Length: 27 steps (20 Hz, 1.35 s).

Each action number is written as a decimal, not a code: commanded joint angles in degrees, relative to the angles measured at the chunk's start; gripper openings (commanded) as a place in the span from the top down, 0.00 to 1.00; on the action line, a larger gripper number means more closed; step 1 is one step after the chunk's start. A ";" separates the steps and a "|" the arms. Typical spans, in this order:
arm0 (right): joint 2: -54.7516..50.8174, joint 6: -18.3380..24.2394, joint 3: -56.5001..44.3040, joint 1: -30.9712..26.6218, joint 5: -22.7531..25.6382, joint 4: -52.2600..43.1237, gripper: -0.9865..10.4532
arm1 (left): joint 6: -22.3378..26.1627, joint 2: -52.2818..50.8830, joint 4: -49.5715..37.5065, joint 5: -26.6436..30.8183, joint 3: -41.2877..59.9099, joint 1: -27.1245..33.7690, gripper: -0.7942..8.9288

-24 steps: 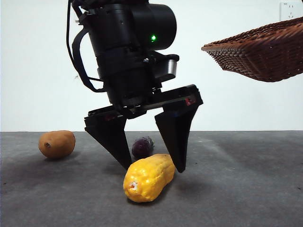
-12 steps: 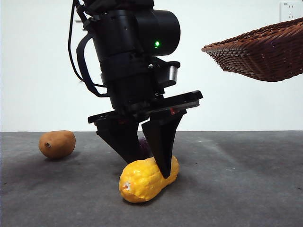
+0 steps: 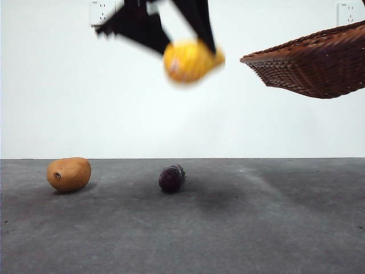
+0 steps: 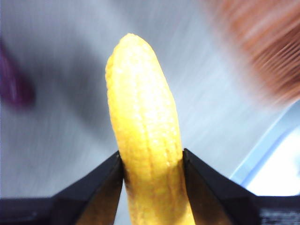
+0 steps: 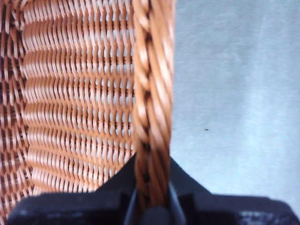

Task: Help me put the vegetables on the table into the basket

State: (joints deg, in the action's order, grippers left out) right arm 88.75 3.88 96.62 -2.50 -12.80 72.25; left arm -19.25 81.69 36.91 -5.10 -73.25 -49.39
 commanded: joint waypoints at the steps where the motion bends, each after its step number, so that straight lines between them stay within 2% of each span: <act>1: -0.44 -0.90 -0.55 3.30 -0.66 -0.35 0.93 | -1.84 -4.35 -5.53 -0.77 -0.02 -0.20 0.93; 3: -0.42 -1.49 -1.73 7.85 -0.20 -0.24 0.93 | -2.01 -5.99 -8.92 -1.46 -0.02 -0.15 0.93; 6: -0.42 -4.24 -3.50 14.84 4.39 -0.42 0.93 | -2.69 -5.03 -8.41 -1.46 -0.02 0.74 0.93; 7: -0.42 -5.25 -4.28 17.31 5.92 -0.68 0.93 | -3.54 -4.26 -8.15 -1.25 -0.02 0.76 0.92; 10: -0.42 -7.41 -6.62 22.97 6.43 -1.64 0.93 | -8.07 -1.66 -8.83 -1.07 -0.02 2.64 0.91; 11: -0.42 -8.22 -7.23 24.61 6.45 -2.56 0.93 | -9.25 -0.59 -8.74 -1.03 -0.02 3.41 0.85; 13: -0.42 -9.86 -7.98 26.97 6.40 -3.74 0.93 | -11.69 1.31 -7.63 -1.29 -0.02 4.76 0.64; 16: -0.42 -10.40 -8.52 29.40 6.43 -4.55 0.93 | -12.28 2.89 -7.32 -1.29 -0.02 5.22 0.50; 17: -0.42 -10.49 -8.52 29.59 6.40 -4.74 0.93 | -12.22 2.89 -7.65 -1.27 -0.02 5.20 0.39; 18: -0.42 -10.88 -8.52 29.59 6.43 -4.83 0.93 | -11.67 2.89 -8.28 -1.29 -0.02 5.20 0.32; 20: -0.42 -11.02 -8.52 29.53 7.19 -4.81 0.93 | -10.16 2.78 -8.35 -1.27 -0.02 5.68 0.30; 23: -0.42 -10.99 -8.52 28.57 13.16 -4.70 0.93 | -4.52 0.61 -4.66 -0.61 -0.02 9.01 0.30; 24: -0.42 -11.02 -8.52 27.52 13.25 -4.50 0.93 | -2.47 -0.57 -2.69 0.96 -0.02 10.56 0.30; 27: -0.42 -10.97 -8.52 24.52 13.22 -3.06 0.93 | 4.22 -2.21 4.76 11.26 -0.02 16.90 0.30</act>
State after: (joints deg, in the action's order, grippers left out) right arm 88.75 -6.31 88.47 21.74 0.67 69.67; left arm -18.02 78.94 41.63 5.69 -73.71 -32.53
